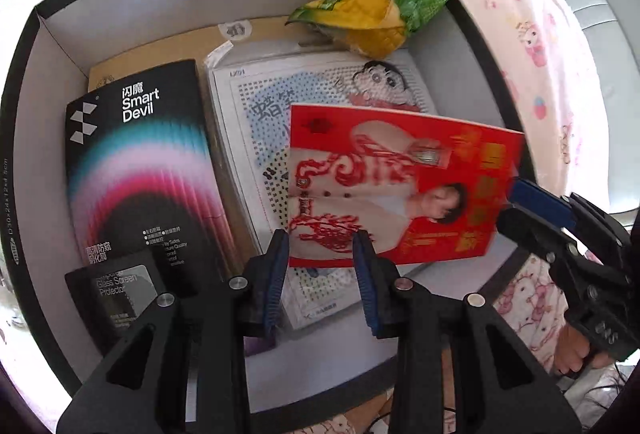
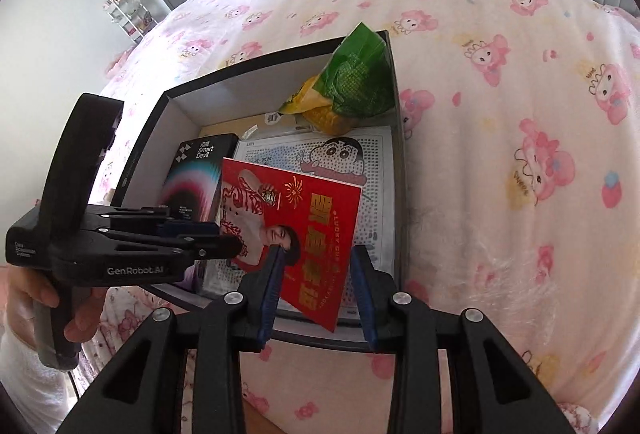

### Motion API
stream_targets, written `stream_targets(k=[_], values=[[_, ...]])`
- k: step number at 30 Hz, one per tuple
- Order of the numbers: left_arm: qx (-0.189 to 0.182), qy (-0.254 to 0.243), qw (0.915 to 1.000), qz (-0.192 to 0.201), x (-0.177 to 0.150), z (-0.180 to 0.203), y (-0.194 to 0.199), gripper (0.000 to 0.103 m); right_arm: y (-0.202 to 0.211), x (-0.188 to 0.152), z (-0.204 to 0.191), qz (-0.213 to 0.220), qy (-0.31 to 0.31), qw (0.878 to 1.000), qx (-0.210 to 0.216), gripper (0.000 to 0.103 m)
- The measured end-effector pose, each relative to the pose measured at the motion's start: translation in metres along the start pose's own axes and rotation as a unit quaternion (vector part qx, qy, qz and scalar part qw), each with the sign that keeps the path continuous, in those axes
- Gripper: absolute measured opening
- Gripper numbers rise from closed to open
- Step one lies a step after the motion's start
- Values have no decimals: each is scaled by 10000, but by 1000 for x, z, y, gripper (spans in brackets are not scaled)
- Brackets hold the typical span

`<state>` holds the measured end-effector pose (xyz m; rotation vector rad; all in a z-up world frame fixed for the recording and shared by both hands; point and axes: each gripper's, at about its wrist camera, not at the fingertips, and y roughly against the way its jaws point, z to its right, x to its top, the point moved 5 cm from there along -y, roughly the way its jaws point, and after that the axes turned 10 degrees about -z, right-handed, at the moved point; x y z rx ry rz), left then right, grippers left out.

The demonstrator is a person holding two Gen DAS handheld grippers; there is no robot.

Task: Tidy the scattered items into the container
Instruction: 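Lower the red packet into the box onto the bead-art package, then open the left gripper and release the red packet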

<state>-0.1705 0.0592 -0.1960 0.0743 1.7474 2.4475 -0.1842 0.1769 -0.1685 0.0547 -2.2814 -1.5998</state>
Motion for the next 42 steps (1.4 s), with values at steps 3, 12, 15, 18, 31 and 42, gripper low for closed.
stream_targets(k=[3, 12, 15, 18, 31, 42], values=[[-29, -85, 9996, 266, -1, -1, 16, 33, 12, 6, 5, 240, -21, 9997, 51, 30], [-355, 439, 9964, 633, 49, -19, 20, 25, -14, 47, -21, 313, 234, 9991, -170, 30], [-393, 374, 9973, 499, 63, -16, 13, 20, -26, 53, -18, 174, 99, 9996, -183, 30], [-224, 364, 9988, 219, 70, -18, 8, 20, -32, 55, -17, 135, 68, 9997, -169, 30], [-994, 803, 9915, 240, 15, -34, 24, 21, -32, 35, -15, 38, 96, 9997, -203, 30], [-1002, 885, 9910, -32, -5, -23, 2, 22, -28, 22, -15, 117, 101, 9990, -426, 30]])
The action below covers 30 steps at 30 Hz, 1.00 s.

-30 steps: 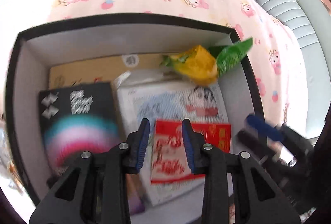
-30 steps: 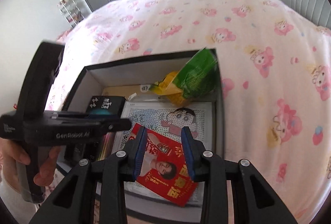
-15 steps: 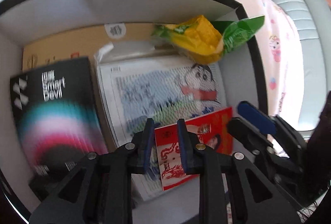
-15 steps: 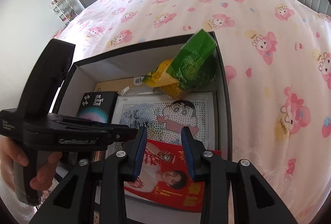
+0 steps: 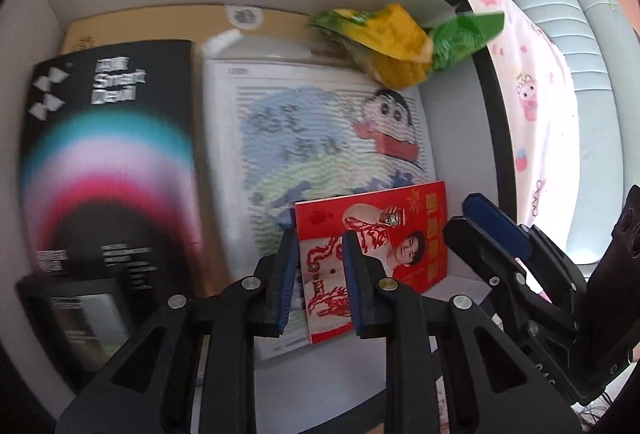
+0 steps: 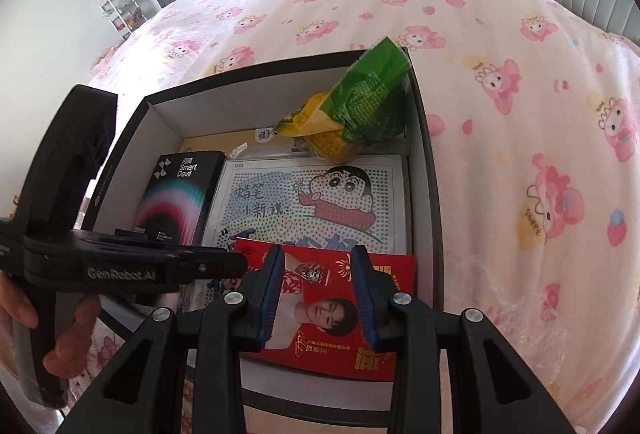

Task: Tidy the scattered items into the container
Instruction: 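Open the left gripper and release the red packet, then lift the left gripper out of the box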

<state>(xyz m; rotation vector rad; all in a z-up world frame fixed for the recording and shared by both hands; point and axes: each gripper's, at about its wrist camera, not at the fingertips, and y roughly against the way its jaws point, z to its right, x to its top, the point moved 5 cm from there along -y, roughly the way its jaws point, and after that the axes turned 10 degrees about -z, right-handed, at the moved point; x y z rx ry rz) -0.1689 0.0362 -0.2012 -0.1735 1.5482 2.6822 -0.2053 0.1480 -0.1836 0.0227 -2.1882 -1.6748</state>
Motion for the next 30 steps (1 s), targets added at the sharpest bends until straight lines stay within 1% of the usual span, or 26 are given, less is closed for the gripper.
stream_targets(k=[1, 2, 3, 5, 6, 8, 9, 10, 12, 13, 14, 15, 16, 17, 19, 21, 22, 23, 24, 25, 26, 27, 28, 29, 30], values=[[85, -26, 9999, 51, -1, 2, 1, 23, -1, 0, 2, -13, -32, 10000, 0, 30], [98, -54, 9999, 80, -1, 4, 3, 26, -1, 0, 4, -20, -57, 10000, -20, 30], [43, -61, 9999, 77, -3, 4, 4, 29, -1, 0, 4, -8, -63, 10000, -22, 30], [-152, 1, 9999, 74, -7, 1, 7, 29, -1, 1, 6, 5, -100, 9999, -23, 30], [-216, 63, 9997, 135, -10, -1, 10, 29, 0, 0, 6, 24, -129, 9999, 8, 30], [-116, 137, 9991, 393, -16, -7, 20, 29, 3, -1, 8, 71, -194, 9998, 65, 30], [-97, 131, 9988, 459, -19, -8, 22, 29, 3, -1, 9, 89, -228, 9997, 54, 30], [-166, 127, 9988, 436, -21, -8, 21, 29, 4, -3, 11, 113, -274, 9996, 26, 30], [-337, 199, 9990, 198, -22, -10, 10, 29, 2, -4, 11, 168, -296, 9994, -27, 30], [-330, 204, 9991, 150, -23, -10, 7, 29, 2, -4, 10, 172, -241, 9995, -108, 30], [-236, 156, 9994, 216, -26, -7, 11, 29, 1, -3, 8, 144, -199, 9996, -140, 30], [-142, 88, 9994, 308, -29, -3, 15, 29, 0, -3, 7, 102, -189, 9997, -109, 30], [-68, -20, 9988, 482, -34, 4, 24, 29, 2, -4, 6, 58, -228, 9997, -49, 30], [6, -129, 9975, 694, -41, 12, 34, 29, 7, -5, 5, 90, -256, 9996, -7, 30], [216, -355, 9937, 1043, -57, 29, 52, 32, 24, -9, 1, 309, -235, 9992, -19, 30], [600, -613, 9853, 1476, -78, 49, 71, 39, 42, -14, -4, 513, -217, 9984, -85, 31], [758, -702, 9812, 1629, -75, 51, 81, 40, 51, -18, -7, 606, -203, 9979, -82, 34], [907, -804, 9762, 1801, -86, 50, 96, 41, 59, -21, -10, 684, -191, 9975, -65, 35], [979, -885, 9727, 1907, -79, 56, 102, 42, 67, -25, -12, 767, -190, 9969, -56, 38], [1018, -965, 9695, 2011, -89, 63, 109, 42, 73, -28, -12, 812, -208, 9964, -94, 38], [1032, -1031, 9674, 2069, -81, 72, 107, 42, 80, -33, -14, 863, -224, 9959, -145, 38], [1048, -1081, 9656, 2120, -89, 77, 102, 43, 88, -36, -16, 939, -232, 9952, -163, 38], [1068, -1129, 9637, 2170, -84, 82, 100, 43, 96, -41, -17, 1027, -256, 9943, -154, 38], [1085, -1168, 9619, 2219, -94, 82, 106, 43, 105, -46, -18, 1108, -277, 9934, -147, 38], [1101, -1183, 9609, 2249, -95, 85, 107, 43, 112, -50, -20, 1171, -280, 9926, -153, 38]])
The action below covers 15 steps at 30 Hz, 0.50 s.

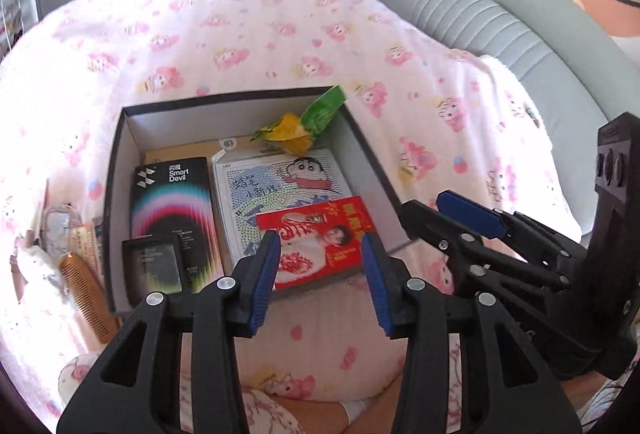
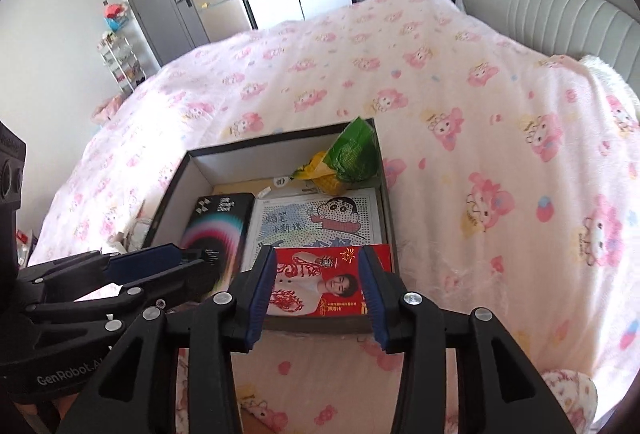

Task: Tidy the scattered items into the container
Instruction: 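Lift the left gripper out of the box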

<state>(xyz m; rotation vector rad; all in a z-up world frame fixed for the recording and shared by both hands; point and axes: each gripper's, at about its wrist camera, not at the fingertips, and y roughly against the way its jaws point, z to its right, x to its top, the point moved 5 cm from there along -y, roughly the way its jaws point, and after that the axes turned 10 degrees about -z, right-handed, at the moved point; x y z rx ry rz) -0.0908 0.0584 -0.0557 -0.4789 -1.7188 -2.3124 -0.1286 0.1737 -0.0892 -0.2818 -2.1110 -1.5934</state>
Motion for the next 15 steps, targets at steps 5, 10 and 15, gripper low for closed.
stream_targets(k=[5, 10, 15], values=[[-67, -26, 9999, 155, -24, 12, 21, 43, 32, -15, -14, 214, 125, 9996, -157, 38], [14, 93, 9998, 173, -45, -2, 36, 43, 40, -30, -33, 199, 254, 9994, -133, 38], [270, 432, 9986, 126, -74, -46, 50, 41, 28, -46, -83, 156, 763, 9969, 112, 30]])
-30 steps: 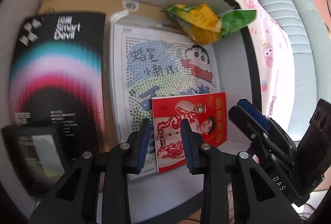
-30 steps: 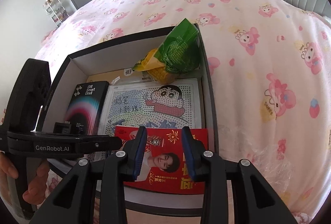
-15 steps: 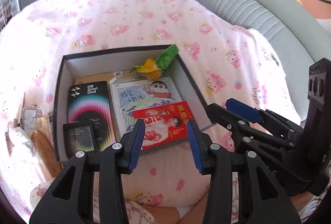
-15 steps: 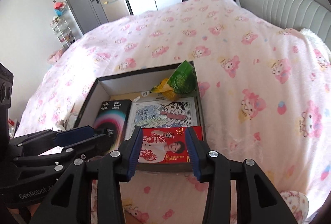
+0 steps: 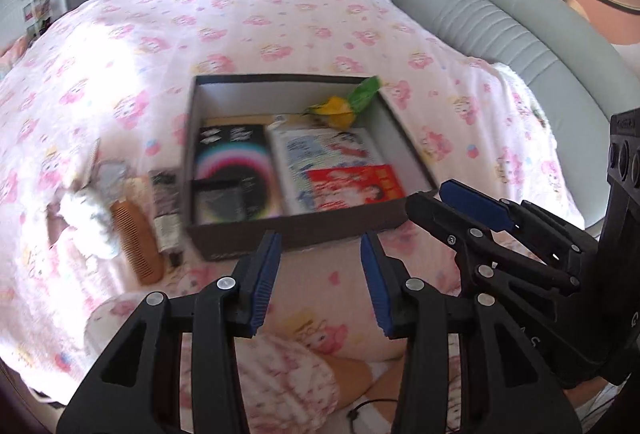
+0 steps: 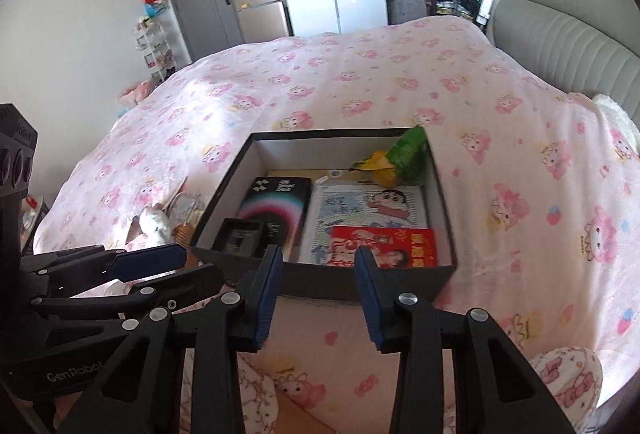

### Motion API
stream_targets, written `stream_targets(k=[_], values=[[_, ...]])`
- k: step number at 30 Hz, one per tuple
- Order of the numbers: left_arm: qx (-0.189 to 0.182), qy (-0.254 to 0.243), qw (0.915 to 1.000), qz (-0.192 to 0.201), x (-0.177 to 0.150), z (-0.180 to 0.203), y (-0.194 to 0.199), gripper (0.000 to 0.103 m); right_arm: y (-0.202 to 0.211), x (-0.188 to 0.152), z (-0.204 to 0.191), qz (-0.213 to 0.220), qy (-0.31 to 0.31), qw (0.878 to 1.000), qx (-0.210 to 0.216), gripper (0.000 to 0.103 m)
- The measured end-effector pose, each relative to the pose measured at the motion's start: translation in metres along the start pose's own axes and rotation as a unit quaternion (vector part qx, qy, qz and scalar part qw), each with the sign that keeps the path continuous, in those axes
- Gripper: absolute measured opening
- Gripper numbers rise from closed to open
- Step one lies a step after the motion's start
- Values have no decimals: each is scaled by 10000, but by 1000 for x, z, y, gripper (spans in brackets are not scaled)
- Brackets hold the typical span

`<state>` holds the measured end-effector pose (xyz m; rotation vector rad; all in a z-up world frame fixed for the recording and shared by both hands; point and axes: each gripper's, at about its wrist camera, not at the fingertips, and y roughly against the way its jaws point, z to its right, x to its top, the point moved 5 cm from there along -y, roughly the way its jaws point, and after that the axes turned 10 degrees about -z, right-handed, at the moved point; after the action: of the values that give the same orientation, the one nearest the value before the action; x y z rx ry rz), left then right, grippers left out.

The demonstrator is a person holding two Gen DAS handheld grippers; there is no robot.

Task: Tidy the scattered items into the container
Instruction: 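Lift the left gripper out of the box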

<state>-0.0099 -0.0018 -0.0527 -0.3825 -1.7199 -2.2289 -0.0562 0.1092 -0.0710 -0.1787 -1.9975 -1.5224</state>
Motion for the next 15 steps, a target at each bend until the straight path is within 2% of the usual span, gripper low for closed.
stream_targets(k=[1, 4, 9, 11, 15], values=[[24, 120, 9999, -12, -5, -11, 1, 41, -6, -2, -16, -80, 146, 9998, 93, 27], [42, 599, 9982, -19, -20, -55, 6, 40, -26, -3, -57, -329, 446, 9972, 492, 25], [-2, 1319, 9910, 205, -39, -126, 16, 43, -67, 5, -122, -807, 724, 9838, 1430, 25], [11, 1553, 9876, 214, -45, -149, 13, 43, -84, 7, -143, -1004, 815, 9797, 1534, 25], [-5, 2045, 9788, 86, -53, -197, -1, 43, -112, 19, -174, -1161, 1065, 9775, 1404, 25]])
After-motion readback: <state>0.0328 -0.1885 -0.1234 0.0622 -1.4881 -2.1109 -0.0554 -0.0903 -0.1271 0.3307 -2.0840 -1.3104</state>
